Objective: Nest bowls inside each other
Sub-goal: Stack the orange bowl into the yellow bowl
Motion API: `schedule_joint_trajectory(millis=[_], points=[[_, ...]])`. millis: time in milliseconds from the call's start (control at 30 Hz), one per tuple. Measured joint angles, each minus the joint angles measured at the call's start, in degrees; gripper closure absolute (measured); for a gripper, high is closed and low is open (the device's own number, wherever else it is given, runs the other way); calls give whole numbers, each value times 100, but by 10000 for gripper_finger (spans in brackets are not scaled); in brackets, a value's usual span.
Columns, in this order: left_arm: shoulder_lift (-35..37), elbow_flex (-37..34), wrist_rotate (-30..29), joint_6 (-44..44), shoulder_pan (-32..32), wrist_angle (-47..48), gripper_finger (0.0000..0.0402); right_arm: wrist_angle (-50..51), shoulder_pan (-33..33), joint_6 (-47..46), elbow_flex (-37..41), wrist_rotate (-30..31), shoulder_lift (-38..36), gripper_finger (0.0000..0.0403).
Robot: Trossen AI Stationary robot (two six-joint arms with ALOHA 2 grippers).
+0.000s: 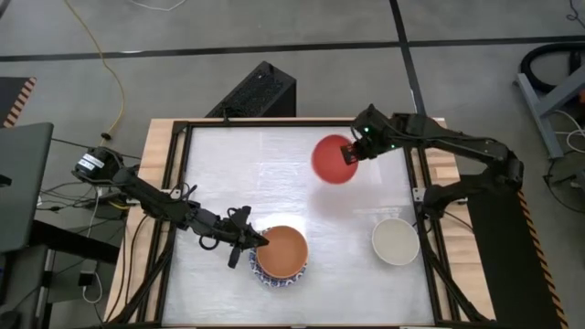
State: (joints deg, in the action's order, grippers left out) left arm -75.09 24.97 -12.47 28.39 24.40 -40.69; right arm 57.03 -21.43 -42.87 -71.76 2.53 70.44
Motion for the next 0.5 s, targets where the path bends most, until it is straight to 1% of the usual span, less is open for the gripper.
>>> schedule_joint_trajectory(millis=[200,333,500], points=[[41,0,-98,84,0,-101,401,-683,1060,-18,-82,-844,5,392],[234,0,-273,-79,0,-194,401,-1201,1766,-270,-84,-839,116,392],[662,0,-524,-225,0,-123,401,-2044,2274,-494,-84,-842,407,392]])
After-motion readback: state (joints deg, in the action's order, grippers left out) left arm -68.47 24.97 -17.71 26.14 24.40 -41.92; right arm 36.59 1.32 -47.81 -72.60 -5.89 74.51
